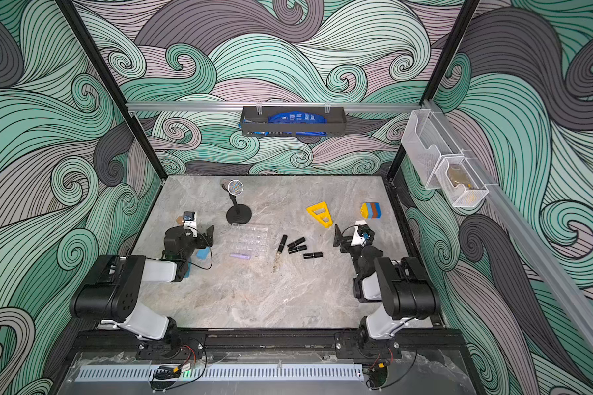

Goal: Arrange the lipsticks in the organizer
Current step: Pick up the lipstick at the center of the board.

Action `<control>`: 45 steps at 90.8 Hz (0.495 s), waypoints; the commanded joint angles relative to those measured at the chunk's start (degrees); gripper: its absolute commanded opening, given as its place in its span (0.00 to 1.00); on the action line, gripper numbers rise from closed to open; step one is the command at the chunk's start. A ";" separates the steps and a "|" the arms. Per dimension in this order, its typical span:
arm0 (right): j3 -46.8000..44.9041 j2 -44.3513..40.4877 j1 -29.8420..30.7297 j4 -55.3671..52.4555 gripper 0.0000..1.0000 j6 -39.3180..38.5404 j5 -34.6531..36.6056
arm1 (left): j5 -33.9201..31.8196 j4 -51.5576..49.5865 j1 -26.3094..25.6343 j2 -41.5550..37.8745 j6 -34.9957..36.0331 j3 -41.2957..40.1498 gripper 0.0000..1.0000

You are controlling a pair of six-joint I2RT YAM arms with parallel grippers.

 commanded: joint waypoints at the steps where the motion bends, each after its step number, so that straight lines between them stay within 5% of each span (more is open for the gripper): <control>1: 0.85 -0.56 0.23 0.04 0.99 -0.31 0.37 | 1.53 -0.03 0.44 0.75 0.59 1.33 0.99; 45: 1.46 -0.55 0.25 -0.94 0.99 -0.58 -0.09 | 1.35 -0.14 0.52 0.74 0.31 1.38 0.99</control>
